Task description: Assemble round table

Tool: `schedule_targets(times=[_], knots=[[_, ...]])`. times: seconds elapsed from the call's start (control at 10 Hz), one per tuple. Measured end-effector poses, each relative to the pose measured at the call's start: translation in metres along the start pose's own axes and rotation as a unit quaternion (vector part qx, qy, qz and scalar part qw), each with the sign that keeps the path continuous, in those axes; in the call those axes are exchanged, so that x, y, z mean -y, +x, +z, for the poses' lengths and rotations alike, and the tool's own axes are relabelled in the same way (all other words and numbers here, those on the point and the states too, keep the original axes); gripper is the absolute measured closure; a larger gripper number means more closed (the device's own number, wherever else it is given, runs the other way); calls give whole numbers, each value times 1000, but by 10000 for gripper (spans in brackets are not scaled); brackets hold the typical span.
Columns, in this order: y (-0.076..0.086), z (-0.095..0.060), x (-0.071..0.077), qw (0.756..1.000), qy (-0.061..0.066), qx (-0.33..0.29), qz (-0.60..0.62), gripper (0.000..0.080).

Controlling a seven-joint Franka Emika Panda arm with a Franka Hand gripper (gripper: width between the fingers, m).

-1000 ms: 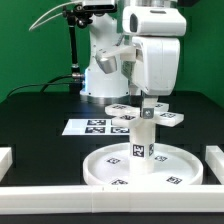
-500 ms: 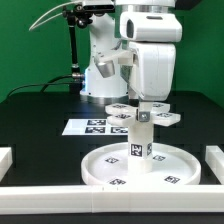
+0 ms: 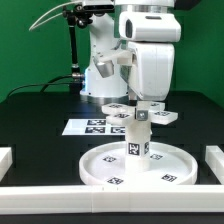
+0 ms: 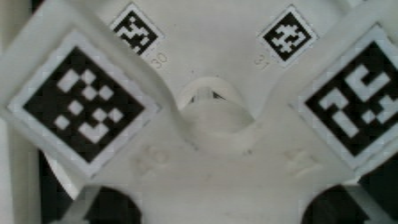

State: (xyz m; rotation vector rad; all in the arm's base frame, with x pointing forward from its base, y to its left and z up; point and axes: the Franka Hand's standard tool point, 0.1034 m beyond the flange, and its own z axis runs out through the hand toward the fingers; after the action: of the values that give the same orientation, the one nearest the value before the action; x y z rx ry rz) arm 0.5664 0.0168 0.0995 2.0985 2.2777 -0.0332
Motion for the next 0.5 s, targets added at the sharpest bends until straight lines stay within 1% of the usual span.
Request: schedule_targets(times=[0.3, 0.4, 0.5], knots=[[0, 0, 0, 1000, 0, 0, 16, 356], [0, 0, 1, 998, 3, -1, 61, 356], [0, 0, 1, 990, 6, 0, 138, 356]])
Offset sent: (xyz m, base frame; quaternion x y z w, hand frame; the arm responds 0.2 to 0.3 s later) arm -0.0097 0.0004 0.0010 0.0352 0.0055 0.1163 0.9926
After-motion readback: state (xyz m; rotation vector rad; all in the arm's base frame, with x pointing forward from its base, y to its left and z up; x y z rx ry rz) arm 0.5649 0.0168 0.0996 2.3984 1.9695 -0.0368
